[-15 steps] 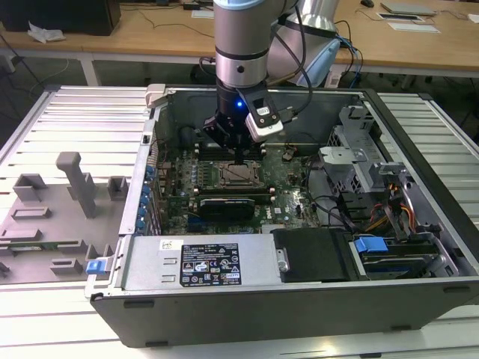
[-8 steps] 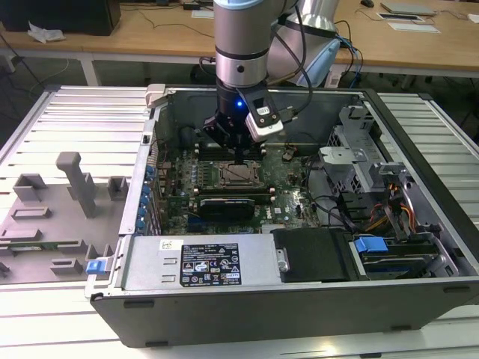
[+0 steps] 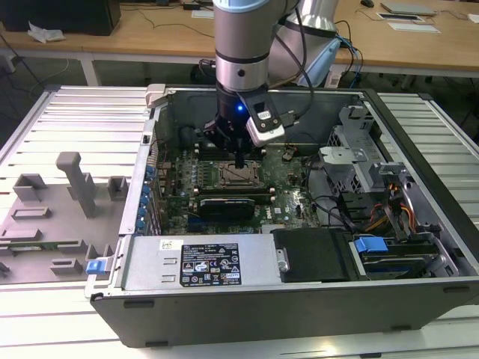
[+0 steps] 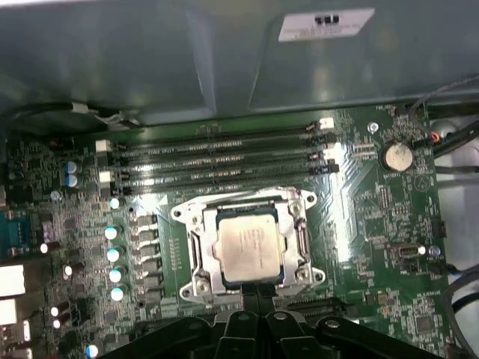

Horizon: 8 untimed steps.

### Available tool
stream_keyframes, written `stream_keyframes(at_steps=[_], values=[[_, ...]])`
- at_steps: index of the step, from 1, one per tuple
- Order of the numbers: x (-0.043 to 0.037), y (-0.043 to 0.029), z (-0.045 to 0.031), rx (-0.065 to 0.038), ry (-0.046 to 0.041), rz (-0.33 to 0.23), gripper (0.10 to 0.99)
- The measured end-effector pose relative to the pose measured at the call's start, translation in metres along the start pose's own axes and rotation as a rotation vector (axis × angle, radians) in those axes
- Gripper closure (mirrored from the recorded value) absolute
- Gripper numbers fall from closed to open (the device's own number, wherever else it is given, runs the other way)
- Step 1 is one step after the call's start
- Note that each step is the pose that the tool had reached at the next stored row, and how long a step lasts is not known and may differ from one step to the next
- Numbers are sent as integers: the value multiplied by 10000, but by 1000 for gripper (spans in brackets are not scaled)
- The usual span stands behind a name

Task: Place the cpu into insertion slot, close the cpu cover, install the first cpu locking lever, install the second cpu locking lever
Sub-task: 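Install the second cpu locking lever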

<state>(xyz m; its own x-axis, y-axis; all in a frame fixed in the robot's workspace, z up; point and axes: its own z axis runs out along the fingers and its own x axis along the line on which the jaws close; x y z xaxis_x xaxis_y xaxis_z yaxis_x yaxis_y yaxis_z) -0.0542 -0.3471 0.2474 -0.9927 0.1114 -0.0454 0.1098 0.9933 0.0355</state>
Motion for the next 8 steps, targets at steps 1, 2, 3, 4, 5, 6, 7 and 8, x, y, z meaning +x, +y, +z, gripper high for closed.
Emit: stream_keyframes(at_steps=[1, 2, 3, 4, 5, 6, 7, 8], values=[[-4, -34, -1, 0, 0, -1, 980], [-8, -69, -2, 0, 0, 0, 980], [-10, -90, -3, -1, 1, 1, 980], [-12, -109, -3, -1, 0, 1, 980], [-16, -147, -4, -1, 0, 1, 980], [-19, -165, -5, -2, 0, -1, 980], [-20, -175, -5, -1, 0, 0, 980], [-21, -186, -6, -1, 0, 0, 980]])
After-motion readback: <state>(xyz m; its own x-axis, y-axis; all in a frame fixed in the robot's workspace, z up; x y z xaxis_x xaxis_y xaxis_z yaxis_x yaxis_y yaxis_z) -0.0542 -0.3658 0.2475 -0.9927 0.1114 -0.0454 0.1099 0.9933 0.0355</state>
